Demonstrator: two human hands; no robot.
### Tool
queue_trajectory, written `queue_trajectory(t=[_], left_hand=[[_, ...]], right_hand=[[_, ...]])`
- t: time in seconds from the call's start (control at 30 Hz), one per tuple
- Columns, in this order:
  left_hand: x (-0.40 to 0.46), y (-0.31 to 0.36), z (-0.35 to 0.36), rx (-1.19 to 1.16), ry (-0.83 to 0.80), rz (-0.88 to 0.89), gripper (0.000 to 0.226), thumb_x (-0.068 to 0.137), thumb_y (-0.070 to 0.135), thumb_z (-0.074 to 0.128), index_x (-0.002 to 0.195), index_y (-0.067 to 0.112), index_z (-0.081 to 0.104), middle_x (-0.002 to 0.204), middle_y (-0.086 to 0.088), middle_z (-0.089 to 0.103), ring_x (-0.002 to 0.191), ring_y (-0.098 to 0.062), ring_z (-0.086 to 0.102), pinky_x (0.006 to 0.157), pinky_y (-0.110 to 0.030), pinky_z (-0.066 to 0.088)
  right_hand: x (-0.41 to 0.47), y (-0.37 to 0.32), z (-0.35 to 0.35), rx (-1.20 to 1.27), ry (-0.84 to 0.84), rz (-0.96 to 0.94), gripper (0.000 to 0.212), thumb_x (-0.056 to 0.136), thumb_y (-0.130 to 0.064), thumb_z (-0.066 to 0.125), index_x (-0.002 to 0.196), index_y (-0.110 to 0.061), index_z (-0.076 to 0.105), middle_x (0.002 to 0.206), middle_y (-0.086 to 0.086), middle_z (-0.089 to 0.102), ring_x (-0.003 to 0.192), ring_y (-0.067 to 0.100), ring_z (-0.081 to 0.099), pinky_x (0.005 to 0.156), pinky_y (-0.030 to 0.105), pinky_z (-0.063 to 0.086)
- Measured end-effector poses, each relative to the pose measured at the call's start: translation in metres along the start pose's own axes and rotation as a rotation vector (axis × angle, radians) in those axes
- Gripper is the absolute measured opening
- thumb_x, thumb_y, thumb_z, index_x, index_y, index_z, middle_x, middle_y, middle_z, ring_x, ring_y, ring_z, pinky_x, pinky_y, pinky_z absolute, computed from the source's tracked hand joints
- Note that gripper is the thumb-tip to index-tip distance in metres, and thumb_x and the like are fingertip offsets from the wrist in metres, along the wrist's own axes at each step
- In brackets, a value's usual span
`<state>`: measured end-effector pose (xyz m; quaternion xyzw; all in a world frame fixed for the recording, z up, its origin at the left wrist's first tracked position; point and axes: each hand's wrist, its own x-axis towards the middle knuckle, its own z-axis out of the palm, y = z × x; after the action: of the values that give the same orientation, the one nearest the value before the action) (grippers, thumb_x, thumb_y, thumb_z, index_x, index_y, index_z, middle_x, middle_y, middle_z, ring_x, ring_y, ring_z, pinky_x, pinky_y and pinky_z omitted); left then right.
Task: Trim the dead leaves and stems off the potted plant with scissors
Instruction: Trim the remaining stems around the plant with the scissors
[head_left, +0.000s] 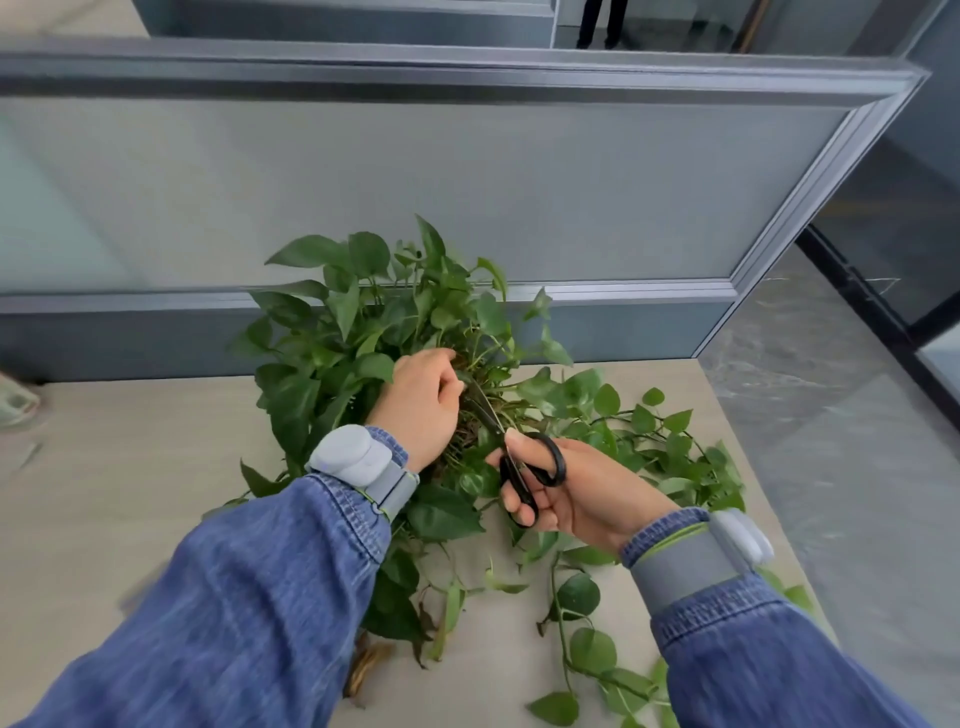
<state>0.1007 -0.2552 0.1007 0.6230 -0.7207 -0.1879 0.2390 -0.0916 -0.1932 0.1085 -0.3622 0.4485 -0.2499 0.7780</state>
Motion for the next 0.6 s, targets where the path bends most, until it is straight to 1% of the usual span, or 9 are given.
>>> queue_trajectory(t=[0.13, 0.23, 0.3, 0.4, 0.5, 0.57, 0.6], left_hand=[[-0.007, -0.004, -0.006, -0.071, -0.037, -0.017, 0.019, 0.092, 0.018, 0.056, 0.075, 0.010, 0.057, 0.139, 0.001, 0.051, 0.128, -0.023, 0.041, 0.103, -0.030, 0.027], [-0.013, -0.007, -0.009, -0.076, -0.043, -0.010, 0.019, 0.090, 0.020, 0.060, 0.072, 0.014, 0.057, 0.143, 0.003, 0.048, 0.127, -0.022, 0.037, 0.104, -0.026, 0.023], [-0.015, -0.009, -0.010, -0.058, -0.061, 0.008, 0.018, 0.089, 0.021, 0.061, 0.074, 0.013, 0.060, 0.146, 0.003, 0.044, 0.129, -0.021, 0.034, 0.106, -0.026, 0.020], [-0.017, -0.010, -0.009, -0.009, -0.092, 0.042, 0.015, 0.089, 0.019, 0.061, 0.075, 0.012, 0.062, 0.149, 0.003, 0.039, 0.130, -0.018, 0.030, 0.103, -0.020, 0.016], [-0.018, -0.009, -0.008, 0.023, -0.092, 0.072, 0.014, 0.088, 0.017, 0.062, 0.075, 0.012, 0.063, 0.150, 0.001, 0.038, 0.130, -0.021, 0.030, 0.107, -0.025, 0.017], [-0.019, -0.008, -0.008, 0.035, -0.090, 0.081, 0.014, 0.088, 0.018, 0.062, 0.075, 0.012, 0.063, 0.151, 0.002, 0.037, 0.129, -0.022, 0.031, 0.109, -0.029, 0.020], [-0.019, -0.008, -0.008, 0.044, -0.093, 0.085, 0.014, 0.088, 0.019, 0.061, 0.075, 0.014, 0.063, 0.151, 0.003, 0.037, 0.128, -0.022, 0.031, 0.110, -0.033, 0.022]], right_hand=[[0.007, 0.001, 0.002, 0.048, -0.010, 0.003, 0.045, 0.087, -0.044, 0.069, 0.109, -0.006, 0.063, 0.073, 0.012, 0.065, 0.054, 0.017, 0.057, 0.043, 0.019, 0.045], [0.008, 0.006, -0.001, 0.067, -0.024, -0.012, 0.046, 0.088, -0.042, 0.069, 0.112, -0.003, 0.062, 0.073, 0.012, 0.063, 0.054, 0.017, 0.056, 0.043, 0.019, 0.043], [0.006, 0.012, -0.005, 0.042, -0.017, -0.029, 0.047, 0.088, -0.041, 0.070, 0.113, -0.002, 0.063, 0.073, 0.013, 0.063, 0.052, 0.016, 0.055, 0.042, 0.019, 0.040], [0.003, 0.017, -0.010, -0.041, 0.004, -0.017, 0.050, 0.088, -0.042, 0.072, 0.116, -0.001, 0.063, 0.073, 0.013, 0.064, 0.052, 0.016, 0.056, 0.042, 0.019, 0.041], [0.002, 0.014, -0.012, -0.225, 0.025, 0.015, 0.061, 0.082, -0.049, 0.075, 0.117, -0.001, 0.059, 0.072, 0.009, 0.067, 0.053, 0.016, 0.057, 0.048, 0.022, 0.040], [0.002, 0.009, -0.011, -0.340, 0.035, 0.023, 0.055, 0.082, -0.050, 0.073, 0.111, -0.005, 0.059, 0.070, 0.007, 0.069, 0.051, 0.014, 0.057, 0.052, 0.026, 0.037], [0.003, 0.007, -0.010, -0.375, 0.041, 0.024, 0.051, 0.082, -0.049, 0.072, 0.109, -0.007, 0.060, 0.069, 0.007, 0.069, 0.050, 0.014, 0.057, 0.052, 0.027, 0.035]])
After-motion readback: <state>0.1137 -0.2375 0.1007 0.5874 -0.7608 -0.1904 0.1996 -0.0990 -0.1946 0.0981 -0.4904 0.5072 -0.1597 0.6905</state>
